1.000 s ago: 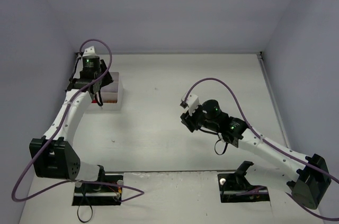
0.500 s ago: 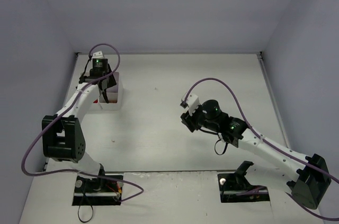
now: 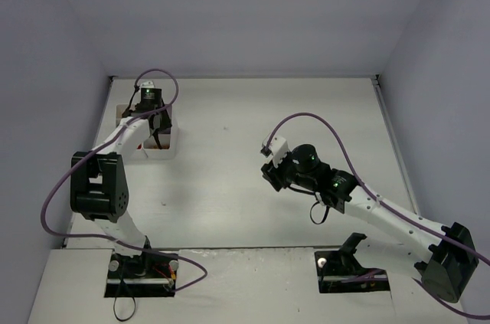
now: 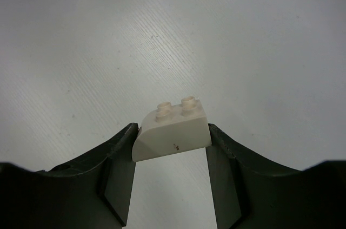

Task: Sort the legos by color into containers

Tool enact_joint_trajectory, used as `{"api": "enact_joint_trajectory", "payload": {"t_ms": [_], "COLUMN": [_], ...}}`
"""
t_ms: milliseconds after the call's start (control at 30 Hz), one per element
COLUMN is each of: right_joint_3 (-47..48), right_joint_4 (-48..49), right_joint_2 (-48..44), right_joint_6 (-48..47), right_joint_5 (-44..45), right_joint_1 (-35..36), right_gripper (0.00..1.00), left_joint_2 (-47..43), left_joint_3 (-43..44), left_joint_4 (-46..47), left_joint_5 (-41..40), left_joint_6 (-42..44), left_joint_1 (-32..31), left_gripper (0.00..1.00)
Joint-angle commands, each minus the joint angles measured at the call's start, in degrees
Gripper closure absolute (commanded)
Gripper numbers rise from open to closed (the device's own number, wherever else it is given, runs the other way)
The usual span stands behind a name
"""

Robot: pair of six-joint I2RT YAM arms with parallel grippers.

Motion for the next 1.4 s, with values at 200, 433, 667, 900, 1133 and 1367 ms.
{"api": "enact_joint_trajectory", "payload": {"t_ms": [200,433,667,900,1133,1367], "right_joint_3": [2.1,2.5,5.0,9.3,10.7,10.2], "right_joint_4": [2.7,3.4,5.4,5.6,5.8,5.7], "right_joint_2": [-0.1,-1.8,-2.7,-0.8,-1.1,-1.7], "right_joint_6": [-0.3,-1.9,-4.6,-6.2,-5.8,-5.3], "right_joint_5": [0.3,-1.4,-5.8,-8.5,-9.3,-8.8], "right_joint_1": [-0.3,-0.3,-0.3,-0.2,-0.1,0.0], "right_gripper": [0.94,0.93,0.90,0.89,0.89,0.87], "left_joint_2": [-4.7,-14.0,-21.2,-18.7,-16.7,-16.2], "left_joint_3": [4.8,8.3,9.2,9.5,8.6,7.5], "left_joint_4": [-0.3,-9.3,-10.3,-8.0,-3.5,-1.0], "left_joint_5": [-1.4,3.5,27.5,46.4,53.4,55.5], "left_joint_6": [-0.2,0.5,-5.3,-8.0,-11.6,-13.0], "left_joint_1": [0.3,-2.6,-7.3,-20.7,-26.4,-28.9], "left_gripper": [0.45,0.37,0.36,0.35,0.35,0.35]}}
